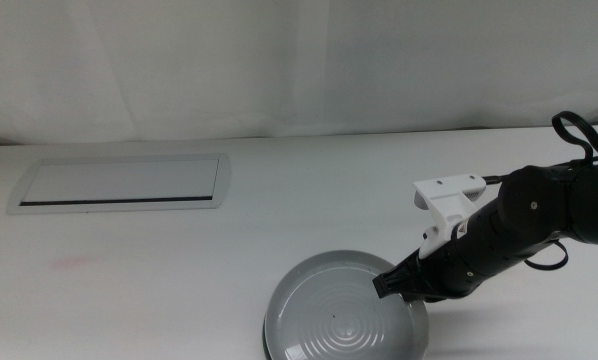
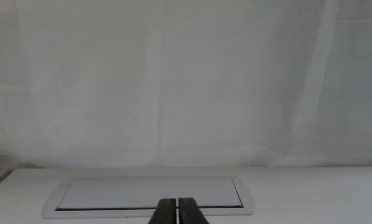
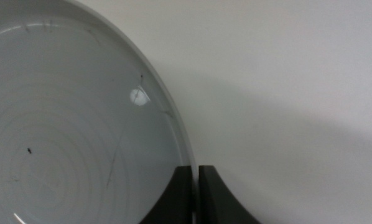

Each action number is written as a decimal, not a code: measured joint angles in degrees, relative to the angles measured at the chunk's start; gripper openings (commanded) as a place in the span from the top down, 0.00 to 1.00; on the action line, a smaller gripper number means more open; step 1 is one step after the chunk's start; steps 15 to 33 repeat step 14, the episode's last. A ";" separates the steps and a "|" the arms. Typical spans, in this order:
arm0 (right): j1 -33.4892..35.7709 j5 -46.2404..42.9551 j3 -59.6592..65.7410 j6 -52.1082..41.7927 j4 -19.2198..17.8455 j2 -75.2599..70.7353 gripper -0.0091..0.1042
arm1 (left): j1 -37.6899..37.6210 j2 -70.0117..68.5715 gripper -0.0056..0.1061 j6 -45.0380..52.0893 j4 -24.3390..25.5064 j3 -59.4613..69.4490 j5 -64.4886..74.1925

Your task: Stack the three bowls on top of each other.

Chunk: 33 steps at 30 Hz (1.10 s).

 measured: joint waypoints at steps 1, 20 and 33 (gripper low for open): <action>0.00 0.00 -0.16 0.00 -0.22 0.03 0.84 | 0.00 0.00 0.98 0.00 0.00 0.00 0.00; 0.00 9.33 -11.81 0.44 -9.69 -0.85 0.01 | 0.00 0.00 0.98 0.00 0.00 0.00 0.00; 0.00 9.33 -11.81 0.44 -9.69 -0.85 0.01 | 0.00 0.00 0.98 0.00 0.00 0.00 0.00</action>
